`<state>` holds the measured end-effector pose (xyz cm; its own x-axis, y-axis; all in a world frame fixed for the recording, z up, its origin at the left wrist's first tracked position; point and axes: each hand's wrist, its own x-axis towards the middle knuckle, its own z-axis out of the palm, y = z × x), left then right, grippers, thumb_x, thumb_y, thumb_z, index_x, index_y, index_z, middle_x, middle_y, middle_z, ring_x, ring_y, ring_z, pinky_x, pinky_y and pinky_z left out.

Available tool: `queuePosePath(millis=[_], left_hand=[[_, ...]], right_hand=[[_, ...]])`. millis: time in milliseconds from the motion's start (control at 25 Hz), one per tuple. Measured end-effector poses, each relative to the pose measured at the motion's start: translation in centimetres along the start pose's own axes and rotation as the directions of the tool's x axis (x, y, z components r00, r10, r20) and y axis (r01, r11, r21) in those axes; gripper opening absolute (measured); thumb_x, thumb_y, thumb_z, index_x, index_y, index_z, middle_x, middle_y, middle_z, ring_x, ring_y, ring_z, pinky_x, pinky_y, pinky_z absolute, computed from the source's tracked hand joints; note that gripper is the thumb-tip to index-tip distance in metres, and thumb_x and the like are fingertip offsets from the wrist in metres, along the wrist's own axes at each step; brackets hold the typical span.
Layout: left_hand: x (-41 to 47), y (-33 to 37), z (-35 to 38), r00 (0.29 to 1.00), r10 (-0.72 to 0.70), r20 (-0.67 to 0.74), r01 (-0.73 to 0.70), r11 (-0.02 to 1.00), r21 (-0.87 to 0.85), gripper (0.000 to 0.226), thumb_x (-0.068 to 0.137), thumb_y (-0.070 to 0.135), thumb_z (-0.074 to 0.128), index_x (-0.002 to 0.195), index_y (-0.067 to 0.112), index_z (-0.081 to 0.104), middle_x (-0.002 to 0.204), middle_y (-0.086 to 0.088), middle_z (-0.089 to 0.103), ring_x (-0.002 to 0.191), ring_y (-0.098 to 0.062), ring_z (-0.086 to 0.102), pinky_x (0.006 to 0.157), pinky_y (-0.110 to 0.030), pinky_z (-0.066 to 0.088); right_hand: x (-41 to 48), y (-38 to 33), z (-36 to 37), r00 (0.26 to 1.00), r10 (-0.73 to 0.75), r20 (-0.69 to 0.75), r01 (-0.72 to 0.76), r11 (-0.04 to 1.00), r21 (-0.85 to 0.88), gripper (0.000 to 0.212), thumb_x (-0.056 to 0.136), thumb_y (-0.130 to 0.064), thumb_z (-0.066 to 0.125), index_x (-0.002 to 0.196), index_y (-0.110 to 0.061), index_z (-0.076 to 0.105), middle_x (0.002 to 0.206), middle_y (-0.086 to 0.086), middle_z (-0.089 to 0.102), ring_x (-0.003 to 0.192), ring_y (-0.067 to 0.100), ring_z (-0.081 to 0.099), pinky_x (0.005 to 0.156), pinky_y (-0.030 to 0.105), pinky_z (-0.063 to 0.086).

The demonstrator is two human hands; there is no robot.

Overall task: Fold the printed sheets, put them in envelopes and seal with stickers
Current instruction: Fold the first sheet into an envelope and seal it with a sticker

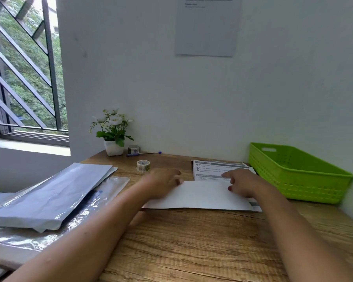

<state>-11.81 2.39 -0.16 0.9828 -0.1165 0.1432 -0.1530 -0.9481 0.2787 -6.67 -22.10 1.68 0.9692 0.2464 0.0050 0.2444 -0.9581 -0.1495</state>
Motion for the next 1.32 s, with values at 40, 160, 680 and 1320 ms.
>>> queuePosePath(millis=[40,160,680,1320], left_hand=[[0.6,-1.1,-0.5,0.992,-0.047,-0.114,0.051,0.998,0.032,0.043,0.095,0.04,0.045,0.136,0.027,0.042,0.141,-0.001,0.047,0.126,-0.022,0.045,0.101,-0.044,0.042],[2.5,-4.5,-1.8,0.929,-0.306,-0.21,0.333,0.937,0.108,0.049,0.088,0.031,0.056,0.135,0.025,0.04,0.141,-0.009,0.038,0.124,-0.03,0.042,0.097,-0.046,0.045],[2.6,-3.8,-3.0,0.91,-0.228,-0.347,0.138,0.954,-0.265,0.023,0.084,0.04,0.065,0.079,0.018,0.063,0.069,0.004,0.056,0.063,-0.01,0.05,0.052,-0.024,0.035],[1.8,2.0,-0.3,0.977,0.044,-0.21,-0.192,0.613,-0.766,0.013,0.075,0.009,0.076,0.075,0.015,0.066,0.085,0.0,0.074,0.083,-0.012,0.07,0.074,-0.016,0.053]], right_hand=[[0.2,0.3,0.0,0.998,0.007,-0.057,-0.006,1.0,0.023,0.049,0.092,-0.014,0.051,0.139,-0.03,0.045,0.142,0.003,0.047,0.126,0.02,0.048,0.105,0.033,0.04],[0.2,1.7,-0.1,0.985,0.051,-0.163,-0.039,0.997,0.072,0.041,0.089,-0.006,0.046,0.118,-0.03,0.064,0.131,0.003,0.056,0.115,0.02,0.056,0.099,0.034,0.046],[0.5,2.1,0.4,0.975,0.074,-0.208,-0.051,0.992,0.114,0.025,0.085,-0.027,0.065,0.11,-0.026,0.066,0.112,-0.004,0.064,0.104,0.015,0.059,0.089,0.03,0.048],[-1.2,-5.3,0.6,0.865,-0.111,-0.489,0.46,0.562,0.687,0.026,0.078,-0.009,0.075,0.097,-0.026,0.072,0.093,-0.008,0.074,0.071,0.012,0.066,0.073,0.034,0.058]])
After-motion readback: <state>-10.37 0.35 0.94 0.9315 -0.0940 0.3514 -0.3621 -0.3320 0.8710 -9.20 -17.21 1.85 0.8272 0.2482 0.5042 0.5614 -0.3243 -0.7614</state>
